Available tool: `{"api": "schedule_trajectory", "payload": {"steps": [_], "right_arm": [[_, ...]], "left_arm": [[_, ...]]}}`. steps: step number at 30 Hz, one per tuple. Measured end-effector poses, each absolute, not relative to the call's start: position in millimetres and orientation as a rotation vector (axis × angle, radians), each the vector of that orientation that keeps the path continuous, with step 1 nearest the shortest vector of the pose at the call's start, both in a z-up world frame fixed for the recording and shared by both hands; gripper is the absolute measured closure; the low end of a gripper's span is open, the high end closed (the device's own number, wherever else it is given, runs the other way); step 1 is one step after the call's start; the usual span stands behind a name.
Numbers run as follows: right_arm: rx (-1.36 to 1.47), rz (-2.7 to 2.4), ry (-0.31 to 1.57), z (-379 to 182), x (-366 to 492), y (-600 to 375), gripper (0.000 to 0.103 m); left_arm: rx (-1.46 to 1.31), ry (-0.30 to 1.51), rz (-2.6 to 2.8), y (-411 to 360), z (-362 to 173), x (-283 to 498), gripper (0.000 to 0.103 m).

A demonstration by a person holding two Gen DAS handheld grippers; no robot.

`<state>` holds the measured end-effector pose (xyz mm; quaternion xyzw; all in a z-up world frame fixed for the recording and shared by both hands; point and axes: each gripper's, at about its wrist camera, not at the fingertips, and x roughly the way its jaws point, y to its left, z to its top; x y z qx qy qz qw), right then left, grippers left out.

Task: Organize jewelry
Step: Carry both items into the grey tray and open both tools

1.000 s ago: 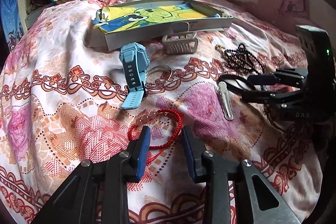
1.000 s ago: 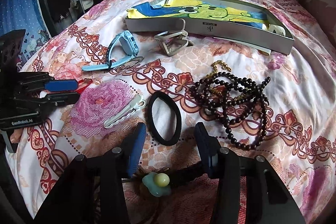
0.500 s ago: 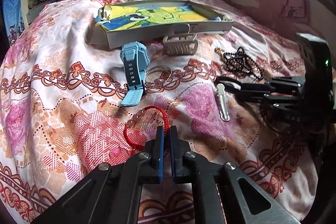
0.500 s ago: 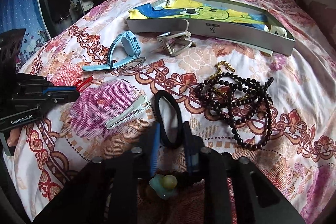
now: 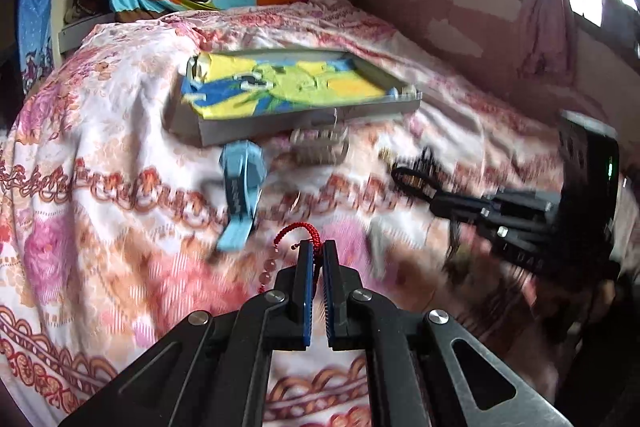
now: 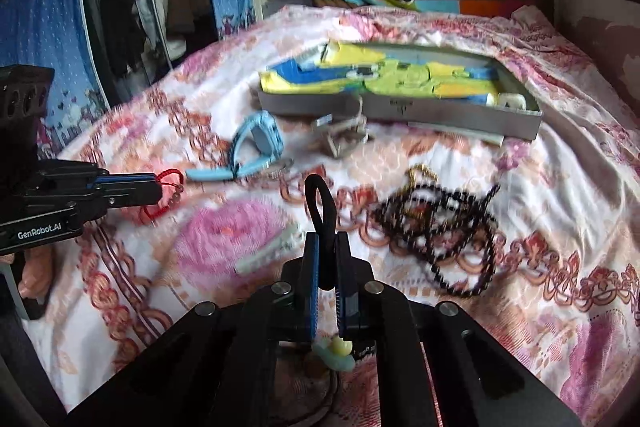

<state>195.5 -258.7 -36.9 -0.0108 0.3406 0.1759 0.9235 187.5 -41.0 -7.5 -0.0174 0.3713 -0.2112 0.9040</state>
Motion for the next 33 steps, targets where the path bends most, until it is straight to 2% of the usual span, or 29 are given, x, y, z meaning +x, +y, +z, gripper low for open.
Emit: {"api": "schedule_trajectory", "payload": {"steps": [6,12,17,22,26,33], "right_arm": [[0.050,0.347,0.575,4,230,-277,0.096],[0.079,0.316,0.538,23,298,-285,0.096],[0.069,0.296,0.541,20,346,-296,0.096],[0.112,0.253,0.622,-12,376,-315,0.096],[0.219,0.246,0.668,-32,388,-326,0.096],[0.199,0.238,0.660,-41,387,-322,0.093]], "left_arm": [[-0.085,0.698,-0.429,-58,39,240,0.098],[-0.161,0.639,-0.383,-64,58,306,0.098],[-0.209,0.661,-0.334,-64,42,370,0.098],[-0.296,0.749,-0.286,-56,8,415,0.098],[-0.272,0.779,-0.265,-61,-6,419,0.098],[-0.255,0.860,-0.252,-72,-22,421,0.098]]}}
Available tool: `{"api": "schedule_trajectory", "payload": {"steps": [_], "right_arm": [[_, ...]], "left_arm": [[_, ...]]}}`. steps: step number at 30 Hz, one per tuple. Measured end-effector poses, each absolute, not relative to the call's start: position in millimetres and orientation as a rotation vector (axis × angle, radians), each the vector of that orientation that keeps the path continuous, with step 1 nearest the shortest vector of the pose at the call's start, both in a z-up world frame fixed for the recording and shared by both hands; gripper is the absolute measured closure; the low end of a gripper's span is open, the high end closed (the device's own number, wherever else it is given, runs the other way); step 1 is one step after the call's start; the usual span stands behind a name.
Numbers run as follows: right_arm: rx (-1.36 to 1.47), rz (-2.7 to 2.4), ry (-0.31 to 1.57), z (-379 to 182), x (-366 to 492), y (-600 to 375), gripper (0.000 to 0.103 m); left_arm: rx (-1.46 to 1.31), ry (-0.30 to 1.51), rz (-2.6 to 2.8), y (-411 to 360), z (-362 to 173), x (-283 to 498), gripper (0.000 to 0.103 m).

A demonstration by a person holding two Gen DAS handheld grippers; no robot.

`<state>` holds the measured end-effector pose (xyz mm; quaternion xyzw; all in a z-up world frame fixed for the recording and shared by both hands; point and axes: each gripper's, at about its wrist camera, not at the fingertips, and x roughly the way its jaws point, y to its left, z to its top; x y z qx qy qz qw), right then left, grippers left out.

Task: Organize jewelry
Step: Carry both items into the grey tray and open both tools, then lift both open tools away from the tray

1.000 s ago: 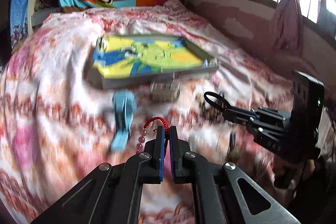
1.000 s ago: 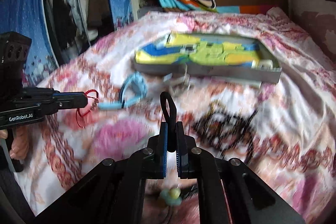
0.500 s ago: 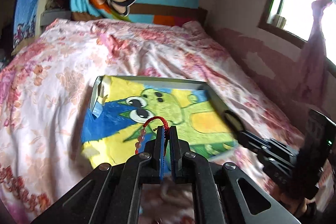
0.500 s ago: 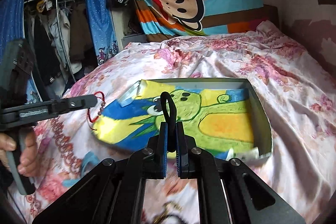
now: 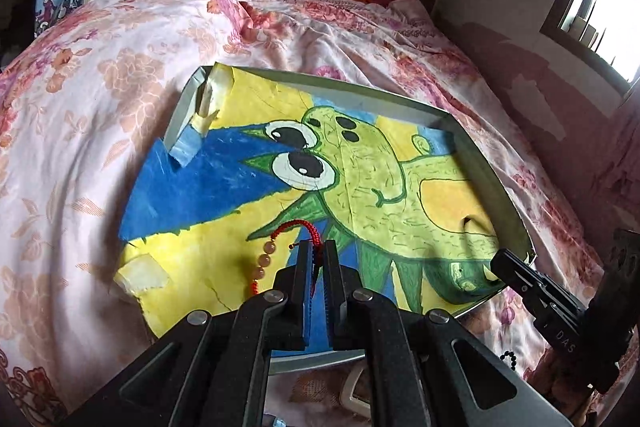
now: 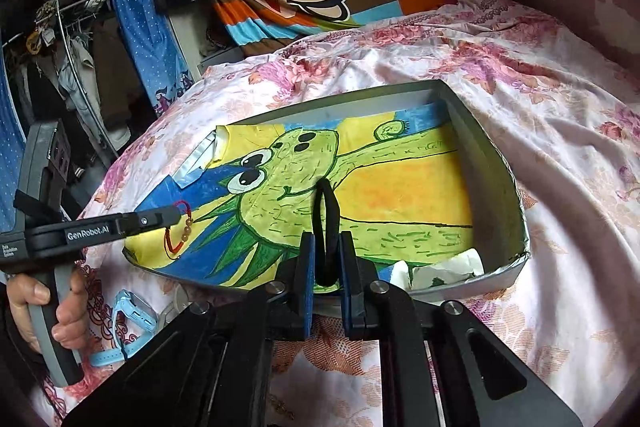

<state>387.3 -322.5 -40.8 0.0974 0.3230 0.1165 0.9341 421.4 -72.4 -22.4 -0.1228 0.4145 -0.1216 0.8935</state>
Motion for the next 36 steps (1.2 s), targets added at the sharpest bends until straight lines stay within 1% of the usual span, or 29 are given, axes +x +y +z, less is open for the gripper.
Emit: {"api": "schedule_trajectory", "payload": {"steps": [4,5,6,7,8,9,10,11,12,14,15,18,19,20,21,22,28,36], "right_arm": [[0.171,0.228,0.661,-39,385,-321,0.091],[0.166,0.223,0.662,-37,383,-321,0.090],[0.163,0.216,0.661,-35,380,-321,0.084],[0.163,0.213,0.659,-32,377,-321,0.075],[0.163,0.207,0.655,-28,374,-321,0.070],[0.163,0.200,0.647,-23,370,-320,0.060],[0.163,0.198,0.639,-19,367,-320,0.057],[0.160,0.198,0.630,-12,362,-319,0.057],[0.153,0.198,0.620,-5,358,-318,0.056],[0.136,0.192,0.595,8,347,-316,0.049],[0.129,0.193,0.572,16,339,-315,0.044],[0.117,0.187,0.504,42,307,-311,0.034],[0.112,0.182,0.486,49,296,-310,0.026],[0.104,0.180,0.464,56,283,-309,0.022],[0.095,0.181,0.445,62,272,-307,0.015],[0.082,0.180,0.420,68,259,-305,0.011],[0.030,0.162,0.292,91,179,-292,0.010],[0.028,0.154,0.227,87,87,-281,0.010]], "left_arm": [[-0.258,0.905,-0.272,-76,-25,420,0.096],[-0.253,0.906,-0.274,-77,-23,417,0.093],[-0.248,0.903,-0.277,-77,-21,413,0.087],[-0.244,0.898,-0.282,-78,-18,410,0.083],[-0.240,0.891,-0.287,-78,-14,405,0.074],[-0.233,0.880,-0.290,-78,-9,399,0.060],[-0.228,0.865,-0.291,-77,-3,393,0.051],[-0.230,0.836,-0.285,-75,6,382,0.032],[-0.237,0.800,-0.276,-72,14,373,0.021],[-0.245,0.736,-0.267,-66,31,355,0.016],[-0.238,0.720,-0.266,-64,39,347,0.012],[-0.213,0.665,-0.251,-59,61,319,0.008],[-0.209,0.647,-0.252,-58,67,310,0.006],[-0.204,0.629,-0.251,-56,73,301,0.002],[-0.200,0.608,-0.247,-54,79,289,0.000],[-0.199,0.575,-0.242,-51,85,273,0.000],[-0.177,0.486,-0.236,-39,97,206,0.000],[-0.148,0.395,-0.189,-27,99,125,0.000]]}}
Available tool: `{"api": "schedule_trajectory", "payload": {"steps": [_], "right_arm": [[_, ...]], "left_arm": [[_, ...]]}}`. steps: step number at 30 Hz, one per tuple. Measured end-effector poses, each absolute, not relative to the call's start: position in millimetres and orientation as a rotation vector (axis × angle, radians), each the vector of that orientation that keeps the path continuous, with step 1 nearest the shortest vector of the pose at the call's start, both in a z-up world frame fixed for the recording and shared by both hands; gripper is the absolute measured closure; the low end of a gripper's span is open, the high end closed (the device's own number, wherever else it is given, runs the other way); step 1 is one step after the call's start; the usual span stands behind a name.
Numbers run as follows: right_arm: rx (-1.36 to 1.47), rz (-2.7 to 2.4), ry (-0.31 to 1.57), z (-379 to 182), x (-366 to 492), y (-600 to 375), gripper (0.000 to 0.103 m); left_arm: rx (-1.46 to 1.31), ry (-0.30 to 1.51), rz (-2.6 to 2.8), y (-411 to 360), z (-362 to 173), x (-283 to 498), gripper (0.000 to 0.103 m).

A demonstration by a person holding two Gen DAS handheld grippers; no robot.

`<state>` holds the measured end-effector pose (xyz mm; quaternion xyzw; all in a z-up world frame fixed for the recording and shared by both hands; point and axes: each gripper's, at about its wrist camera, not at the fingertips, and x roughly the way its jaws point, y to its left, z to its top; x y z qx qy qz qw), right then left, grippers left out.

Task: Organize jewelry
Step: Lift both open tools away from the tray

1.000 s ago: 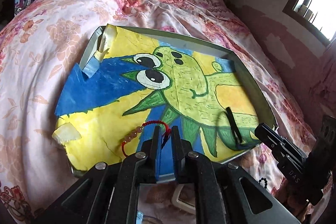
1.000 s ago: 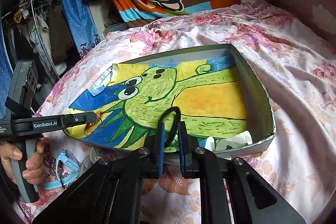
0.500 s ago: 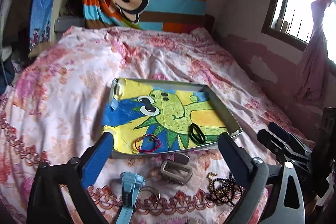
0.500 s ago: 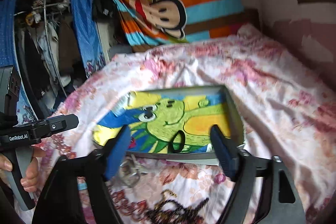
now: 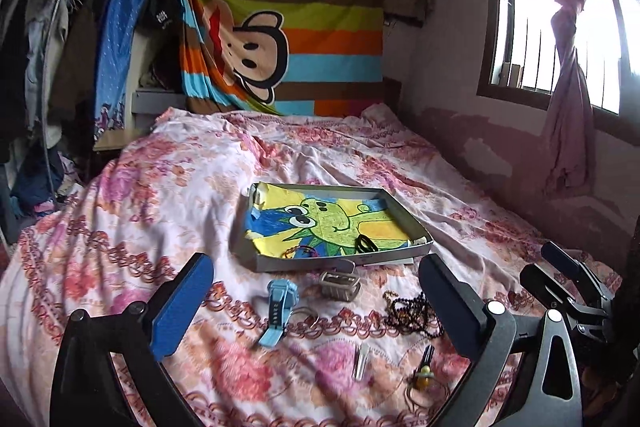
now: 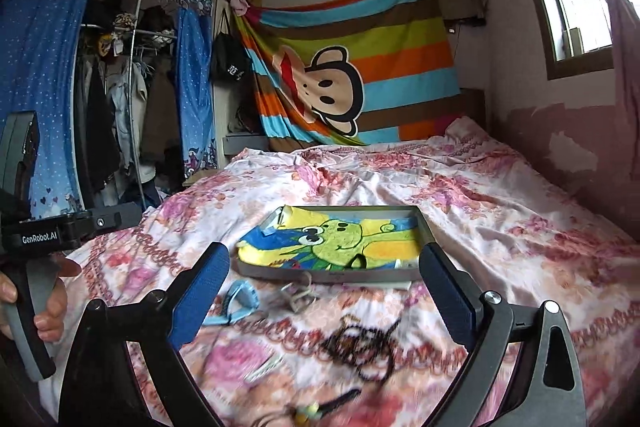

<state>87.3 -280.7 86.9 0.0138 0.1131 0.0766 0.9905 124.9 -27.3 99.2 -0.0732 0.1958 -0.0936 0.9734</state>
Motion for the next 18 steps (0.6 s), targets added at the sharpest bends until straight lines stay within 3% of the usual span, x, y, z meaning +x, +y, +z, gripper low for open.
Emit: {"api": "schedule_trajectory", "payload": {"steps": [9,18], "right_arm": [[0.038,0.126,0.218,68,23,-278,0.010],[0.035,0.101,0.380,26,25,-281,0.010]], "left_arm": [[-0.052,0.356,-0.131,-21,85,61,0.000],[0.014,0.444,-0.113,-13,41,48,0.000]]}}
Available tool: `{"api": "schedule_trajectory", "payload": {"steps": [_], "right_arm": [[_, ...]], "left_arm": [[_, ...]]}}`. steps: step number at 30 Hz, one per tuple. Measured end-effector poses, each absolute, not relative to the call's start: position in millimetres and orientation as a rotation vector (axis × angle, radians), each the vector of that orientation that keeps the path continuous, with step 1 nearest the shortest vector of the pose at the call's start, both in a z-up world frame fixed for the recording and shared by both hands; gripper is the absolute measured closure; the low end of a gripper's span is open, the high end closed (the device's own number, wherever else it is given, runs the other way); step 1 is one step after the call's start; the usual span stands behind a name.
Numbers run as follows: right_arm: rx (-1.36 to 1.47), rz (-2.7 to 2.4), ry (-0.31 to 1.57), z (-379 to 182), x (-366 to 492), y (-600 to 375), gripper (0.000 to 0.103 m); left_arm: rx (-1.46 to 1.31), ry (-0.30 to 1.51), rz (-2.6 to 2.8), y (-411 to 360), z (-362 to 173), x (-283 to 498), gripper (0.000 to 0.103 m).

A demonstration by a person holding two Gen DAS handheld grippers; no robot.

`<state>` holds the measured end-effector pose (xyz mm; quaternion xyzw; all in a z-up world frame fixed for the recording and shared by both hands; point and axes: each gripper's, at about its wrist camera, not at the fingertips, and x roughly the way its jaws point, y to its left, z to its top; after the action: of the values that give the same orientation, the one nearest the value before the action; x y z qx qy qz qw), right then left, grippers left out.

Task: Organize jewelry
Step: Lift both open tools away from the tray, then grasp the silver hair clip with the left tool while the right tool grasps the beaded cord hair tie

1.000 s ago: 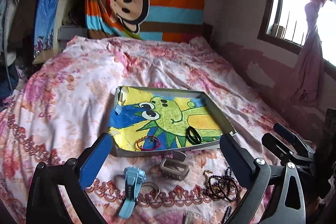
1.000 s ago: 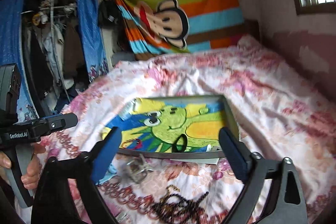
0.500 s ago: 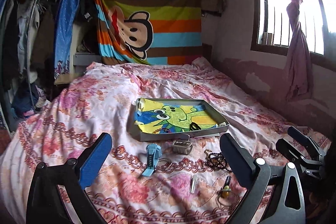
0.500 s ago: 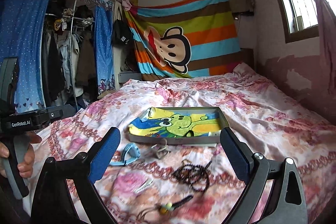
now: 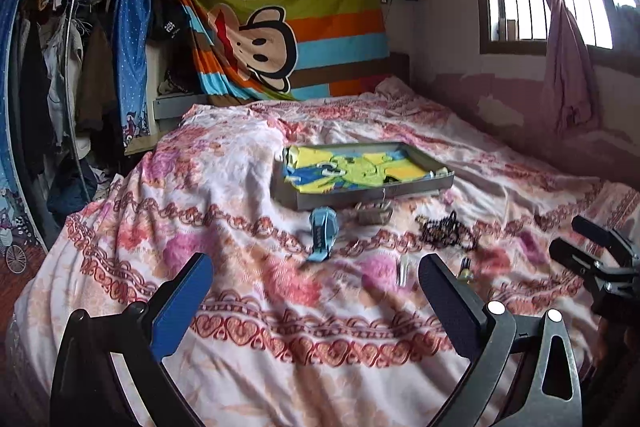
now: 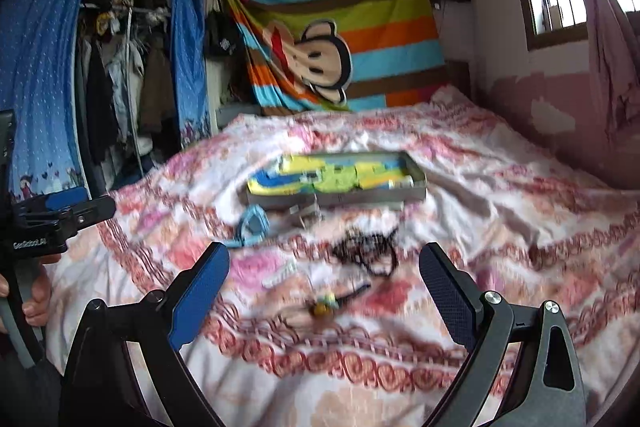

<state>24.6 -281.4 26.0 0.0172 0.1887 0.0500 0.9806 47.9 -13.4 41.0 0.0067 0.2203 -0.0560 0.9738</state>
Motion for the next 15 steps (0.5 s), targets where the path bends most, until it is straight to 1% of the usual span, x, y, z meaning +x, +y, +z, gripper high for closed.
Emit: {"api": "schedule_trajectory", "payload": {"steps": [8,15], "right_arm": [[0.008,0.111,0.508,-3,43,-273,0.010],[-0.013,0.131,0.588,-17,55,-266,0.010]], "left_arm": [[0.034,0.569,-0.104,-2,0,58,0.000],[0.042,0.672,-0.119,4,-17,73,0.000]]}}
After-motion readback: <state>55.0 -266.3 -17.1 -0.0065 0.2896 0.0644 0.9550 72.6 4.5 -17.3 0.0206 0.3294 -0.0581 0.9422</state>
